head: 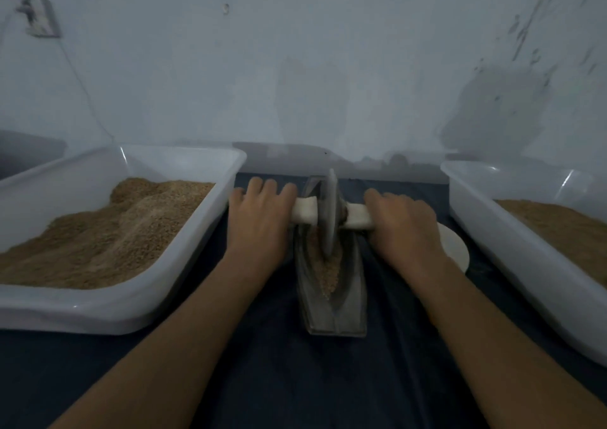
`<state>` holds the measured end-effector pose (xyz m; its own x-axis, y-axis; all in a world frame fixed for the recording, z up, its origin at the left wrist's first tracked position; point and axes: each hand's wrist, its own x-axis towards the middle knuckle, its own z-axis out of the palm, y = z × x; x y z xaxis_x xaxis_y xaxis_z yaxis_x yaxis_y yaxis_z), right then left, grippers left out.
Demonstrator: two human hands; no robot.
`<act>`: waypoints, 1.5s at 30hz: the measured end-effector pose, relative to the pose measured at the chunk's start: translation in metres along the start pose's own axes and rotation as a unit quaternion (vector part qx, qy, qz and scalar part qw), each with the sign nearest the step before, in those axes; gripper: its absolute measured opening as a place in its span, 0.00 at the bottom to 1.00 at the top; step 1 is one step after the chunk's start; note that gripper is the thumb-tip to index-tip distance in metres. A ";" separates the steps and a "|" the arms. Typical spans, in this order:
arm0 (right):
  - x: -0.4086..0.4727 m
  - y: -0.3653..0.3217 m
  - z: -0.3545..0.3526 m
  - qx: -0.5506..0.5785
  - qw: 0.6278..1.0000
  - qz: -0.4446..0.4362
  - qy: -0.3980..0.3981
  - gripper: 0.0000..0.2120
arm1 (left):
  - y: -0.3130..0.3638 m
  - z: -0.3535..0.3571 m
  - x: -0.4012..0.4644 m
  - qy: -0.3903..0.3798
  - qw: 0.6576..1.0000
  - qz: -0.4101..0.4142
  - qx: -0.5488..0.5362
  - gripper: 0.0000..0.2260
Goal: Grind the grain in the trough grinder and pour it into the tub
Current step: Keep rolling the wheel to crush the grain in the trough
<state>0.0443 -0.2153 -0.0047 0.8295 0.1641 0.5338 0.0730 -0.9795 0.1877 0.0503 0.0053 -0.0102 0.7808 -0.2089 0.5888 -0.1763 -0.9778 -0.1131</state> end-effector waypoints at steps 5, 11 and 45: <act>-0.007 0.005 -0.006 -0.002 0.998 -0.062 0.005 0.11 | -0.010 0.001 -0.001 -0.004 0.999 0.021 -0.035 0.11; -0.024 0.022 -0.038 0.145 0.966 -0.072 -0.201 0.14 | -0.015 -0.011 -0.013 -0.001 0.996 0.078 -0.042 0.13; -0.014 0.013 -0.023 0.038 0.994 -0.094 -0.046 0.13 | -0.024 -0.014 -0.008 -0.103 0.985 0.080 -0.112 0.13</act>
<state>0.0211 -0.2277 0.0090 0.8445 0.3373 0.4161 0.2707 -0.9391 0.2119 0.0396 0.0304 -0.0006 0.8338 -0.3808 0.3998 -0.4165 -0.9091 0.0027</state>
